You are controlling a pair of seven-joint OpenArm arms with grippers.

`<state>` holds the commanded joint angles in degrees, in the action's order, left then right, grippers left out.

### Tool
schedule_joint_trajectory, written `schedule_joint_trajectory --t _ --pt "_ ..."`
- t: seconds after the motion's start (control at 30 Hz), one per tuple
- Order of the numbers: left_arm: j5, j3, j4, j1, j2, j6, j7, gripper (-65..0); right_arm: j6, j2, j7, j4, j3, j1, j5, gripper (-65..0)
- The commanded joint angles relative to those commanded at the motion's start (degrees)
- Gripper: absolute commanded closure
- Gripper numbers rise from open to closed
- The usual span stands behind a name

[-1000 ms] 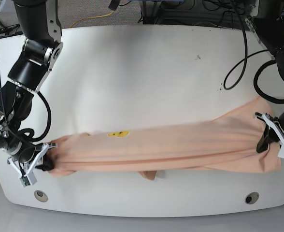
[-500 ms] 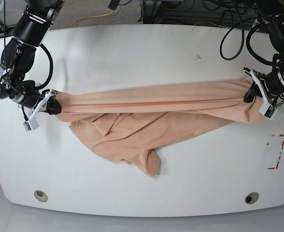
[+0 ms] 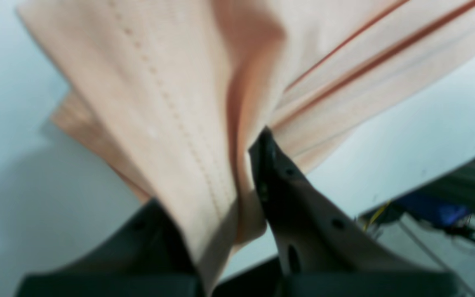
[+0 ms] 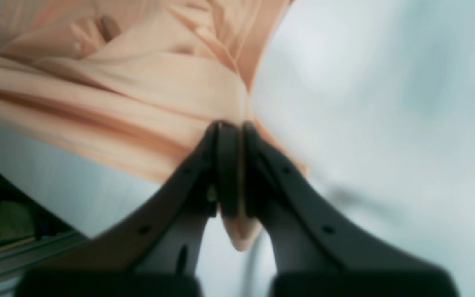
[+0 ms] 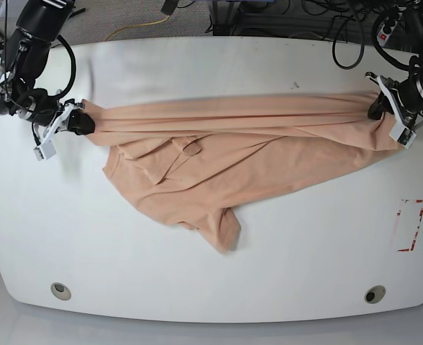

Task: Fold the T-shirt properly
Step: 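Lay the shirt down while pulling both grippers apart along its edge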

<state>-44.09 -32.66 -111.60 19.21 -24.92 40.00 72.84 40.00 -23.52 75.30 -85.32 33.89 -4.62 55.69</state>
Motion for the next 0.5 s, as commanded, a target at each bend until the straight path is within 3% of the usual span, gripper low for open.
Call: schedule_joint_trajectory --t 0.07,0.17,0.2,0.27,0.37,0.43,0.5 --pt "0.00 0.00 0.09 0.88 -0.18 0.00 0.00 -1.9 0.00 0.00 0.00 0.00 0.00 -1.14 0.62 0.0" --pt "-0.18 0.35 0.09 2.20 -1.76 0.00 0.18 -17.4 0.00 0.00 0.00 -0.09 -0.09 -2.37 0.70 -5.2" --pt "-0.26 0.35 0.09 2.37 -1.85 0.00 0.18 -23.1 0.00 0.00 0.00 -0.09 -0.09 -2.55 0.70 -8.4" --pt "-0.26 0.09 0.18 2.64 -2.02 0.00 0.35 -40.6 0.00 0.00 0.00 -0.35 -0.09 -3.69 0.70 -19.3" --pt "0.00 -0.18 0.44 4.57 -2.11 0.00 0.26 -55.6 0.00 0.00 0.00 -2.02 0.18 -5.36 0.70 -33.5" --pt "-0.35 0.00 0.44 5.63 -3.25 0.00 0.26 -56.4 0.00 0.09 0.00 -4.40 0.18 -6.51 0.70 -41.7" --pt "-0.44 0.00 0.44 6.68 -4.13 0.00 0.26 -54.7 0.00 0.26 0.00 -7.38 0.26 -7.82 0.70 -44.2"
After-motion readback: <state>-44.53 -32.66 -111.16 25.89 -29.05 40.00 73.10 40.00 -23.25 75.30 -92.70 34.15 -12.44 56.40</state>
